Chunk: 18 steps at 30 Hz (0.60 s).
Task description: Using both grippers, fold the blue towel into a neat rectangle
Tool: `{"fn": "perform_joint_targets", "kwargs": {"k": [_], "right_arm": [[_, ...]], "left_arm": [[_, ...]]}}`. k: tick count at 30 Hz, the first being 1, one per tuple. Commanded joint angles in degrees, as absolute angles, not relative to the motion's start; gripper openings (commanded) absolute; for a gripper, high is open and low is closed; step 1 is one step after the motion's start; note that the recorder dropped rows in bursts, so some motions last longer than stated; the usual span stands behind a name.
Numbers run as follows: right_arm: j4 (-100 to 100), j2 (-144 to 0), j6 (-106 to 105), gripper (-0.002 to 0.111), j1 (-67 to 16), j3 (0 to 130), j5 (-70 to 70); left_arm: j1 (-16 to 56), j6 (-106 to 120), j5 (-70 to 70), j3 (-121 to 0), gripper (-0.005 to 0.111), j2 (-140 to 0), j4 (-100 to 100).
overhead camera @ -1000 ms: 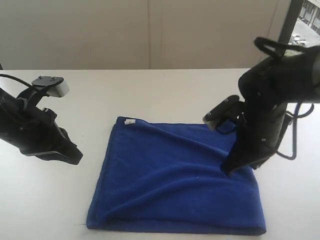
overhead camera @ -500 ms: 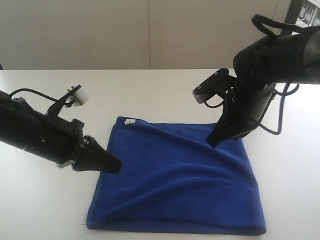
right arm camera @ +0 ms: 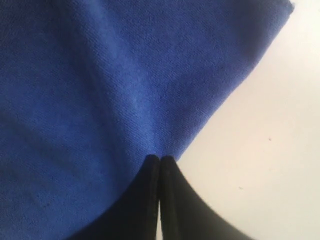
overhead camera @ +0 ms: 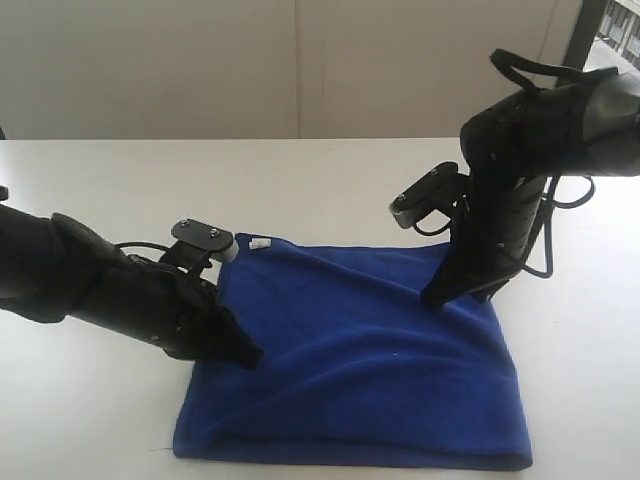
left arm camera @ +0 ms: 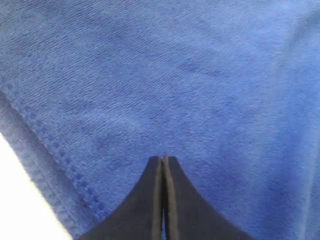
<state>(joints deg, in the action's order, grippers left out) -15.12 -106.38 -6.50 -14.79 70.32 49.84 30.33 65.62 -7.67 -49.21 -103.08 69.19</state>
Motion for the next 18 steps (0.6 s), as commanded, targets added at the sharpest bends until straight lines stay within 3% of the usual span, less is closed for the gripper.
{"fn": "perform_joint_targets", "kwargs": {"k": [1, 18], "right_arm": [[-14.4, -106.2, -6.9, 0.000, -14.3, 70.6, 50.7], [-14.6, -106.2, -7.3, 0.000, -14.3, 70.6, 49.5]], "left_arm": [[30.6, 66.6, -3.8, -50.7, 0.000, -104.4, 69.5], [29.8, 81.4, 3.9, -69.7, 0.000, -116.1, 66.6]]}}
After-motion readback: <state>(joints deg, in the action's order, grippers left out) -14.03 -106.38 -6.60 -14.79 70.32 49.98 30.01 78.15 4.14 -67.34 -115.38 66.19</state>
